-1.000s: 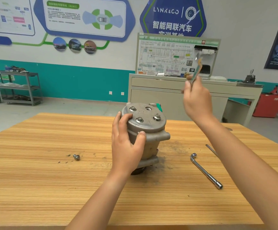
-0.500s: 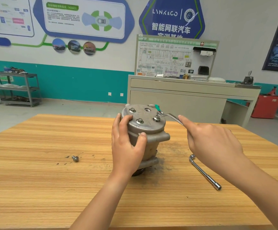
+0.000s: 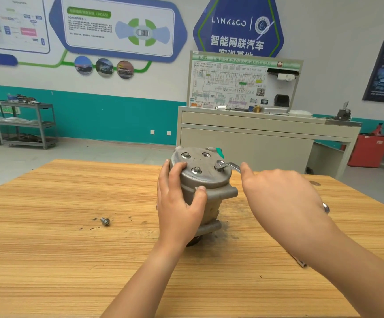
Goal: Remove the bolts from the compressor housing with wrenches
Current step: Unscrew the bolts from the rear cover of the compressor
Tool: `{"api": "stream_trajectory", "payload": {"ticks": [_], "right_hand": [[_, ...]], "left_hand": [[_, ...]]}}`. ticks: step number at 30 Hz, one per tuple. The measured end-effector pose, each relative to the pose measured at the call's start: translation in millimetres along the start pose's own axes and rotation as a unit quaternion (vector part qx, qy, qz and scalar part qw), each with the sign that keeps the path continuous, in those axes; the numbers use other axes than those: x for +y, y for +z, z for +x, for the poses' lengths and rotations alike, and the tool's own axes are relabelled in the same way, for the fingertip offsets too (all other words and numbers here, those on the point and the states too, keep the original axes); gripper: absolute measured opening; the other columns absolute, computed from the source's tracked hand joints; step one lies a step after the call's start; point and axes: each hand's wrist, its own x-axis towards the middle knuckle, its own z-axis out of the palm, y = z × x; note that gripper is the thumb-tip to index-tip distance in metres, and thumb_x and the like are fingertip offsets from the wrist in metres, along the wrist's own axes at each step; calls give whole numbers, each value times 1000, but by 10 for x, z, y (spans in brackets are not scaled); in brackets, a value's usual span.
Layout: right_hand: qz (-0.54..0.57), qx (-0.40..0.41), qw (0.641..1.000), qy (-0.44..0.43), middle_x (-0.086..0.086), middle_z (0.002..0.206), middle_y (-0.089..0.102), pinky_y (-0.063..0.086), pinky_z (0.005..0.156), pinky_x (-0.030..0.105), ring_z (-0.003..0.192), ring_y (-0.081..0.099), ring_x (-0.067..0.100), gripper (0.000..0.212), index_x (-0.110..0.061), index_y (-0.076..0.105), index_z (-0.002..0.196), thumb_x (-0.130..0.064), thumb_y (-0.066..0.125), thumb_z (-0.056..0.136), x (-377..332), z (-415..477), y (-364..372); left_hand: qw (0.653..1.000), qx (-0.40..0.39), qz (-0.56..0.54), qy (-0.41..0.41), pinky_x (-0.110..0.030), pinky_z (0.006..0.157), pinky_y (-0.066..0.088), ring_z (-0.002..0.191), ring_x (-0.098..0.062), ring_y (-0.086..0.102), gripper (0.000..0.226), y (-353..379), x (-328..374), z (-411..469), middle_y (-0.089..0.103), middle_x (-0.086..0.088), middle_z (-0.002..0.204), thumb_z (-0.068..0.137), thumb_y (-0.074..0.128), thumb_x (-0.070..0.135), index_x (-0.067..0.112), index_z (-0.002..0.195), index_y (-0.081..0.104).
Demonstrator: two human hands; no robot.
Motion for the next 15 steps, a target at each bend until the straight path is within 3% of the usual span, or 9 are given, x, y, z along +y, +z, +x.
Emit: {"api": "stream_trajectory", "payload": {"ticks": [2,5,7,9,10,12,15], "right_hand": [[4,-19,1000,2,3,108,61,28,49,27,95,61,25,67,-2,6,145,2,37,86,-9,24,-48],[-33,18,999,14,3,79,53,17,38,24,59,51,20,68,-3,8,145,0,39,85,-58,-84,5],[-58,71,995,50,2,59,44,7,37,20,39,39,20,58,-7,39,138,-11,56,82,-18,-117,142],[9,219,975,45,4,46,48,10,37,15,29,41,22,34,-10,70,107,-18,71,74,111,-25,350],[38,285,957,29,4,46,49,17,34,17,31,44,22,23,-10,73,98,-20,66,78,184,60,465],[66,355,933,-12,5,53,54,34,38,24,41,51,22,26,-7,72,98,-20,52,89,293,247,695],[133,382,914,-25,14,80,68,50,66,38,69,65,28,25,0,67,105,-11,54,88,359,578,889]], "left_hand": [[1000,-2,5,-3,-32,107,27,138,-13,24,67,15,19,4,27,-1,149,67,39,54,26,127,45],[1000,-2,-5,-5,-26,104,25,136,-6,24,65,-1,-3,7,28,-1,149,66,40,55,28,125,46],[1000,-6,-16,-5,-13,101,20,130,7,21,57,-39,-42,7,28,0,149,67,41,54,35,121,43],[1000,-10,-22,-3,3,94,15,122,23,18,52,-76,-79,8,29,0,149,68,42,53,40,118,40],[1000,-12,-23,-2,6,91,14,119,28,15,51,-90,-95,9,29,0,148,68,42,53,41,117,40],[1000,-14,-24,1,8,89,14,117,31,14,48,-105,-114,14,31,0,148,68,43,53,43,115,40],[999,-25,-24,-3,7,88,16,118,29,17,45,-101,-96,29,30,3,148,66,43,54,47,111,40]]}}
